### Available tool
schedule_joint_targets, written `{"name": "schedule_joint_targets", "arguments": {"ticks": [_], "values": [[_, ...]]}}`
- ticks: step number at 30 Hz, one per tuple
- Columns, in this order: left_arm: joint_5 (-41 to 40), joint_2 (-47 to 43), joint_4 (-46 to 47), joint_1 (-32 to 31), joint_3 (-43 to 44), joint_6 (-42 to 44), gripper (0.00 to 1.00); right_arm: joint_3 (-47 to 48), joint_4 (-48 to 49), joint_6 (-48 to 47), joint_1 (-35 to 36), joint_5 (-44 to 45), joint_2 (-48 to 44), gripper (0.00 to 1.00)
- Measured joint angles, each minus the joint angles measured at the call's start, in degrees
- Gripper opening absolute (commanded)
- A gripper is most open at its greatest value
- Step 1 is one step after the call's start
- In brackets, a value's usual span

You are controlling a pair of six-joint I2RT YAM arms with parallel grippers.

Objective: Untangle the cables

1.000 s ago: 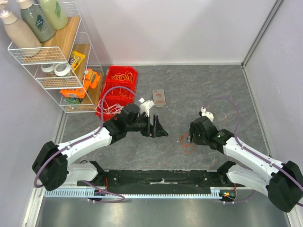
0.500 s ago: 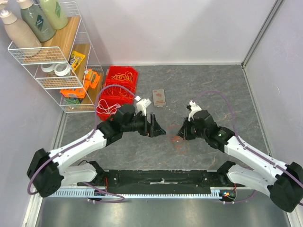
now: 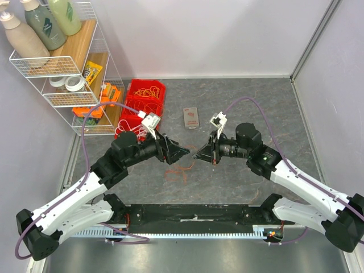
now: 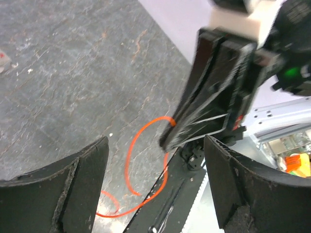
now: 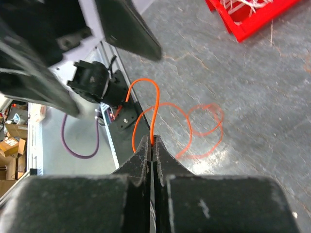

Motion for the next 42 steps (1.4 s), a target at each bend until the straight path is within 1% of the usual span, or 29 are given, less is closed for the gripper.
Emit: {"name": "schedule_joint_targets", "arguments": {"ticks": [2, 5, 10, 14, 15, 17, 18, 20, 21, 22, 23, 24, 26, 28, 31, 34, 38, 42], "values": [[0.04, 0.42, -0.44, 0.0, -1.14, 0.9, 0.76, 0.94, 1.11, 0.59, -0.02, -0.83, 0.0, 0.0], [-0.44, 0.37, -0.98, 0.0, -2.43, 1.49, 0.71, 2.89, 1.73, 0.98, 0.0, -0.87, 0.24, 0.0], [-3.8, -0.09, -2.82, 0.0, -2.58, 1.51, 0.73, 4.44, 1.55, 1.38, 0.11, -0.15, 2.69, 0.0], [-8.24, -2.29, -4.83, 0.0, -3.28, 1.44, 0.78, 2.29, 1.22, 2.4, 1.31, 2.51, 4.72, 0.01], [-9.84, -3.08, -5.66, 0.0, -3.45, 1.42, 0.79, 1.57, 1.18, 2.75, 1.81, 3.04, 5.2, 0.05], [-12.72, -4.15, -7.32, 0.0, -3.58, 1.36, 0.83, -0.39, 1.4, 4.02, 3.34, 3.82, 6.86, 0.16], [-13.97, -4.26, -7.85, 0.0, -3.58, 1.33, 0.84, -1.53, 2.05, 4.85, 4.17, 4.07, 7.93, 0.23], [-15.37, -3.65, -8.83, 0.0, -3.58, 1.27, 0.89, -4.07, 3.06, 6.47, 5.57, 4.46, 10.86, 0.39], [-15.63, -2.91, -9.38, 0.0, -3.58, 1.27, 0.9, -4.98, 3.08, 7.17, 5.92, 4.52, 12.02, 0.52], [-15.76, -2.14, -9.81, 0.0, -3.58, 1.25, 0.9, -5.81, 2.51, 7.52, 6.16, 4.83, 13.25, 0.61], [-15.69, -0.44, -10.32, 0.0, -3.56, 1.25, 0.9, -6.1, 1.6, 7.89, 6.14, 5.25, 14.01, 0.67], [-15.65, 0.92, -10.71, 0.0, -3.52, 1.25, 0.9, -6.1, 0.13, 7.61, 6.14, 6.23, 14.53, 0.76], [-15.21, 6.29, -12.68, 0.0, -2.73, 1.22, 0.9, -5.55, -3.02, 6.12, 5.84, 8.66, 14.47, 0.85], [-14.73, 11.96, -14.49, 0.0, -1.64, 1.18, 0.88, -4.33, -6.03, 4.9, 5.03, 11.04, 13.79, 0.91], [-13.6, 21.0, -17.73, 0.0, -0.7, 1.01, 0.87, -3.15, -10.21, 2.25, 2.1, 14.56, 10.36, 0.92], [-12.94, 27.15, -20.11, -0.57, -0.63, 0.92, 0.84, -2.99, -13.73, -0.04, -1.09, 17.64, 5.46, 0.93], [-14.14, 32.24, -22.77, -3.91, 1.03, 0.55, 0.83, -2.99, -15.85, -1.36, -1.84, 18.91, 2.54, 0.93], [-18.08, 36.89, -24.76, -8.57, 5.4, -1.51, 0.84, -2.99, -16.39, -1.73, -1.81, 18.91, 2.58, 0.92]]}}
